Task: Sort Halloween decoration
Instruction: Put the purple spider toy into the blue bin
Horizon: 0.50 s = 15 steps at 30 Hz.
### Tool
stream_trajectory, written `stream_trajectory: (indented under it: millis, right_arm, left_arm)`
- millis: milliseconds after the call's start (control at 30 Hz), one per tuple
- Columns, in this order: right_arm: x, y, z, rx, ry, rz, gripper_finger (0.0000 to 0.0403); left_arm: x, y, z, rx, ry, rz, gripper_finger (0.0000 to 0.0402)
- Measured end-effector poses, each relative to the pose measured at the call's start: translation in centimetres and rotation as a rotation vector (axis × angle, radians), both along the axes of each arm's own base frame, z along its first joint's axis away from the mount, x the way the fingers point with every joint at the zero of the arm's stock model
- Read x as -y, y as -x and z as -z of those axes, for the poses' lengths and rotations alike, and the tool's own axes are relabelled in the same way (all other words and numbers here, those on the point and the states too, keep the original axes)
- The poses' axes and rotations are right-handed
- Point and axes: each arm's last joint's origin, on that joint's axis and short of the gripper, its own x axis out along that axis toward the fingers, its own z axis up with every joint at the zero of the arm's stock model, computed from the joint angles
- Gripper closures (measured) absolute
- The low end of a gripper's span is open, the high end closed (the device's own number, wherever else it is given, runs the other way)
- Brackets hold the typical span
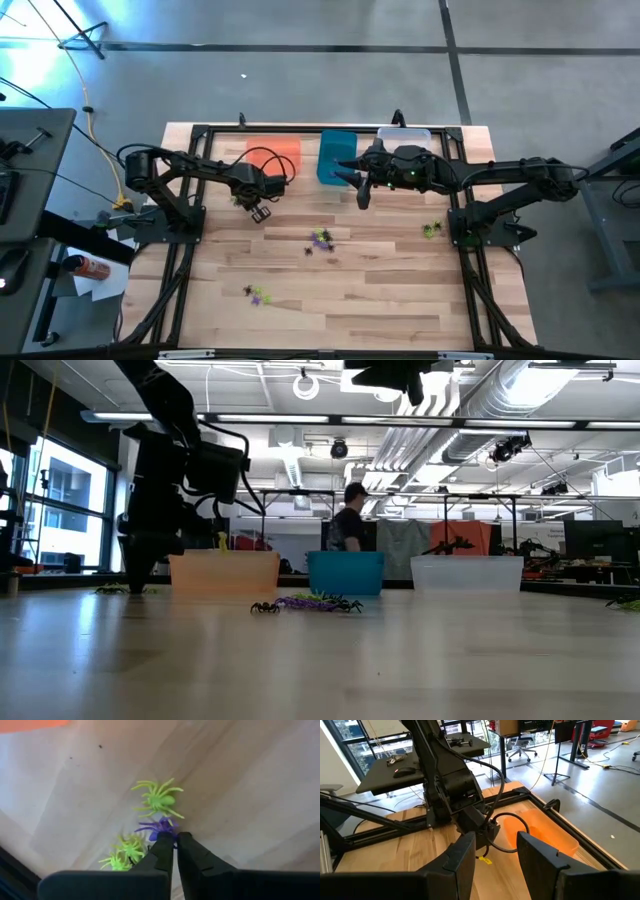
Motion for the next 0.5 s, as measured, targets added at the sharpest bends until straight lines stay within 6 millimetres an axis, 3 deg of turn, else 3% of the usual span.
stream_trajectory:
  millis: [200,500]
  right_arm:
    - [0.0,0.0,0.1,-0.005,-0.002,0.001,0.0261]
    - [0.0,0.0,0.0,-0.006,0.004,0.000,0.0261]
  left_arm:
    - [-0.3,0.4,-1.4,0.075,0.048,-0.022,0.0401]
    - [-0.4,1.6,-5.0,0.244,0.021,-0.035,0.0402]
